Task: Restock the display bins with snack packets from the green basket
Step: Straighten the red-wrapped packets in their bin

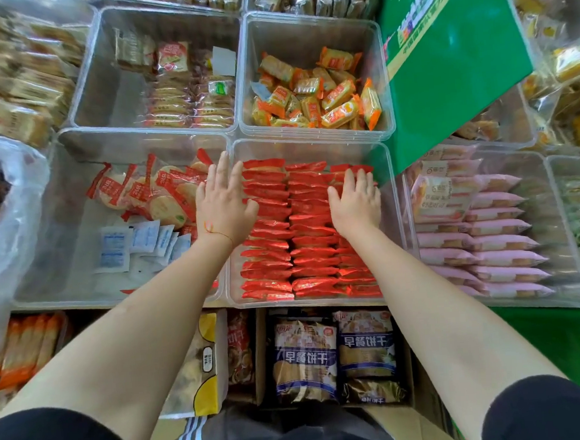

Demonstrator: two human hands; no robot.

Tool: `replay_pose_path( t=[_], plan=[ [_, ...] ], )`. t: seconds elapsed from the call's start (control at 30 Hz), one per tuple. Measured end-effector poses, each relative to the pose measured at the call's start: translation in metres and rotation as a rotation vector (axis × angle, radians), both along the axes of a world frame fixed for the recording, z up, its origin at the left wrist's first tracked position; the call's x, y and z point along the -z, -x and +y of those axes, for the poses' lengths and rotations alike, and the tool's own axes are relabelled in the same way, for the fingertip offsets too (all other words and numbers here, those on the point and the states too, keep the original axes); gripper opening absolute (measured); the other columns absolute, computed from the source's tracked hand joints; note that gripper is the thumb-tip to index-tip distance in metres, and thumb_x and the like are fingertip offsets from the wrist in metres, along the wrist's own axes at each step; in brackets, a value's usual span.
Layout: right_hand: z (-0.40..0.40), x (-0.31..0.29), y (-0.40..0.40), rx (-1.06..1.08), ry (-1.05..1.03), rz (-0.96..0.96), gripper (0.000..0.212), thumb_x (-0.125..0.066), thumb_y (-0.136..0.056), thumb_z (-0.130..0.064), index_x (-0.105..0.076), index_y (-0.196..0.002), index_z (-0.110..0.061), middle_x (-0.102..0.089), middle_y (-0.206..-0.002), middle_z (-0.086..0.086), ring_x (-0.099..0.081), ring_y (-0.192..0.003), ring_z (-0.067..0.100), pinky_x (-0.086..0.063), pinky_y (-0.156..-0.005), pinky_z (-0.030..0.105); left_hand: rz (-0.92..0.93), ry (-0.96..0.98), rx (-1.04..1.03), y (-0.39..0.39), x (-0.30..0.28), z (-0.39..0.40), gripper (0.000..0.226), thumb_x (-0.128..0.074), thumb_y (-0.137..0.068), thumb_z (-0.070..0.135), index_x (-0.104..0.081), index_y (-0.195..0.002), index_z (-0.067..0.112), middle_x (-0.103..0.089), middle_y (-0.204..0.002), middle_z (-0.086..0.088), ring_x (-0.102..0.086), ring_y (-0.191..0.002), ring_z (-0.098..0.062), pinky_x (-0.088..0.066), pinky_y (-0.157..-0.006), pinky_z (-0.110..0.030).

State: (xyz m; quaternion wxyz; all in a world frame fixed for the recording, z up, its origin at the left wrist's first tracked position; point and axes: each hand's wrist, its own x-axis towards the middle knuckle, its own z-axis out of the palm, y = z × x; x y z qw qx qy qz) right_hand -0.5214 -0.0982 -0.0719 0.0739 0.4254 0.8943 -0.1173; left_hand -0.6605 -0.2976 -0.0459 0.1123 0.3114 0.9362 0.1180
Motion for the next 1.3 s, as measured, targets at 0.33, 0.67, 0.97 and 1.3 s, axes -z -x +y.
replay_pose_path(
  t=[0.33, 0.67, 0.97, 1.3],
  plan=[
    [-0.044, 0.007, 0.033, -0.316, 0.025, 0.114, 0.069, -0.023, -0.103, -0.053, -0.013, -0.158, -0.013, -0.008, -0.166, 0.009, 0.0, -0.153, 0.023, 0.002, -0.124, 0.043, 0.084, 0.134, 0.055, -0.004, -0.002, 0.007, 0.071, -0.039, -0.095, 0.035, -0.009, -0.158, 0.022, 0.008, -0.164, -0.013, -0.008, -0.151, -0.034, -0.024, -0.117, -0.049],
    [-0.005, -0.014, 0.067, -0.398, -0.276, 0.191, 0.019, -0.053, -0.08, 0.013, -0.064, -0.083, -0.002, -0.062, -0.078, 0.014, -0.06, -0.072, 0.035, -0.042, -0.07, 0.04, 0.09, 0.131, 0.065, -0.003, -0.002, 0.007, 0.069, -0.04, -0.094, 0.033, -0.015, -0.157, 0.019, 0.007, -0.164, -0.014, -0.012, -0.149, -0.035, -0.029, -0.113, -0.048],
    [-0.004, -0.032, 0.087, -0.572, -0.309, 0.006, 0.02, -0.052, -0.084, 0.011, -0.068, -0.089, -0.001, -0.064, -0.092, 0.014, -0.061, -0.089, 0.034, -0.043, -0.073, 0.039, 0.081, 0.14, 0.07, -0.003, -0.004, 0.008, 0.069, -0.04, -0.095, 0.032, -0.014, -0.157, 0.018, 0.008, -0.164, -0.015, -0.015, -0.148, -0.036, -0.03, -0.113, -0.047],
    [-0.001, -0.019, 0.068, -0.516, -0.178, 0.155, 0.02, -0.047, -0.085, 0.008, -0.05, -0.09, -0.011, -0.058, -0.088, 0.008, -0.054, -0.086, 0.029, -0.037, -0.08, 0.034, 0.075, 0.133, 0.071, -0.003, -0.004, 0.007, 0.069, -0.043, -0.093, 0.031, -0.017, -0.156, 0.018, 0.007, -0.164, -0.015, -0.017, -0.147, -0.037, -0.032, -0.111, -0.047]
  ],
)
